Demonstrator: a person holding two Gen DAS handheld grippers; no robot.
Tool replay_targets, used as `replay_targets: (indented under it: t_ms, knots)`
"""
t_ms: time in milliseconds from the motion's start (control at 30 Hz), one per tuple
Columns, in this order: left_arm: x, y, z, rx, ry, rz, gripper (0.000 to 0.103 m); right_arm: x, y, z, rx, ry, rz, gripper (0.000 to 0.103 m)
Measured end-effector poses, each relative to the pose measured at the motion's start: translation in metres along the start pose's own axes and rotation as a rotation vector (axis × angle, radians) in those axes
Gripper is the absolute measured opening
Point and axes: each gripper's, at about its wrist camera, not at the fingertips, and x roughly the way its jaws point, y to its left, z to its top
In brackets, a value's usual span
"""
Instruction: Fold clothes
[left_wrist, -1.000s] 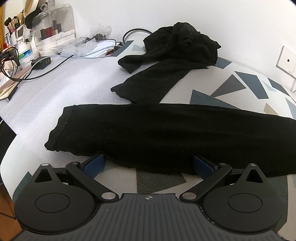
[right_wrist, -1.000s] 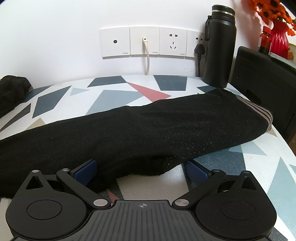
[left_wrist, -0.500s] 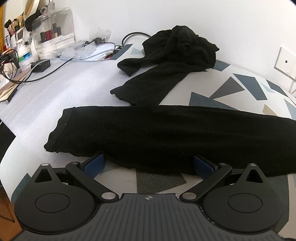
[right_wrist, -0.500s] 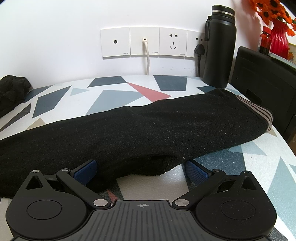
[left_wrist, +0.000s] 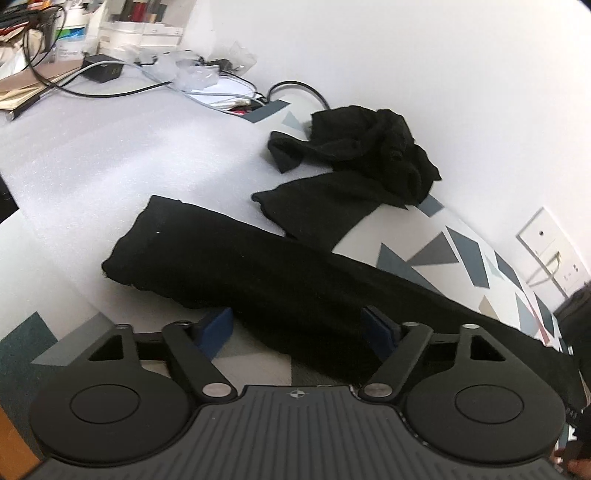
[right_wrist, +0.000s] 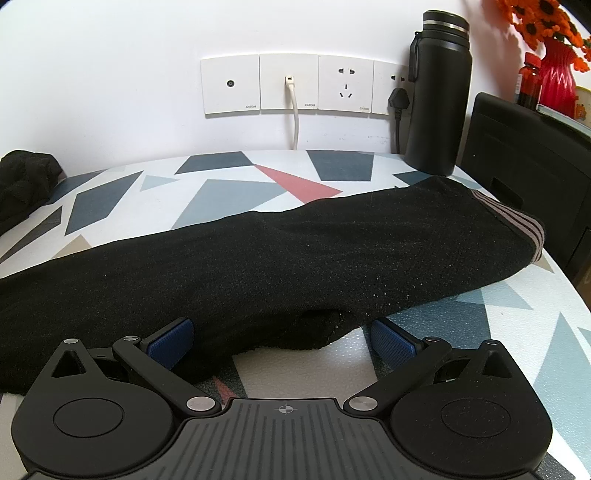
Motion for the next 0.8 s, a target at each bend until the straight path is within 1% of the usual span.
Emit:
replay_targets:
  t_ms: [67,100,167,200,233,267,300,400,467,567,633,667,700,733,800]
  knots:
    - [-0.001,0.002,0.002,-0.027,0.013,0.002,0.071,0.0,0.0,0.0,0.0,0.0,0.0,0.102]
    - [-0.004,0.002,0.002,-0.02,0.026,0.006,0.07,0.0,0.0,0.0,-0.001,0.0,0.001,0.102]
    - [-0.007,0.001,0.003,0.031,0.031,0.032,0.067,0.0,0.0,0.0,-0.001,0.0,0.001,0.102]
    - [-0.008,0.0,0.003,0.056,0.032,0.044,0.062,0.0,0.0,0.0,-0.001,0.0,0.001,0.102]
    - [-0.009,0.0,0.004,0.077,0.032,0.055,0.059,0.0,0.0,0.0,-0.001,0.0,0.001,0.102]
    - [-0.009,0.002,0.006,0.073,0.032,0.06,0.059,0.001,0.0,0.0,-0.002,0.0,0.001,0.102]
    - [-0.009,0.003,0.01,0.062,0.025,0.069,0.059,0.001,0.0,0.0,-0.002,0.0,0.001,0.102]
    - [-0.016,0.006,0.019,0.044,-0.055,0.161,0.059,0.001,0.0,0.0,-0.002,0.0,0.002,0.102]
    - [-0.013,0.015,0.026,0.017,-0.053,0.161,0.061,0.001,0.0,0.0,-0.002,0.0,0.002,0.102]
    - [-0.003,0.027,0.032,-0.044,0.007,0.185,0.061,0.0,0.0,0.0,-0.002,0.0,0.002,0.102]
    - [-0.011,0.025,0.033,-0.003,-0.048,0.223,0.062,0.0,0.0,0.0,-0.002,0.0,0.002,0.102]
    - [-0.013,0.025,0.033,0.032,-0.074,0.256,0.064,0.0,0.0,0.0,-0.002,-0.001,0.002,0.102]
    - [-0.012,0.027,0.035,0.056,-0.083,0.284,0.068,0.0,-0.001,-0.001,-0.003,-0.001,0.003,0.102]
    - [-0.01,0.029,0.036,0.077,-0.087,0.306,0.069,0.001,-0.001,0.0,-0.003,-0.001,0.003,0.102]
    - [0.002,0.036,0.039,0.083,-0.054,0.304,0.069,0.0,-0.001,0.0,-0.003,-0.001,0.003,0.102]
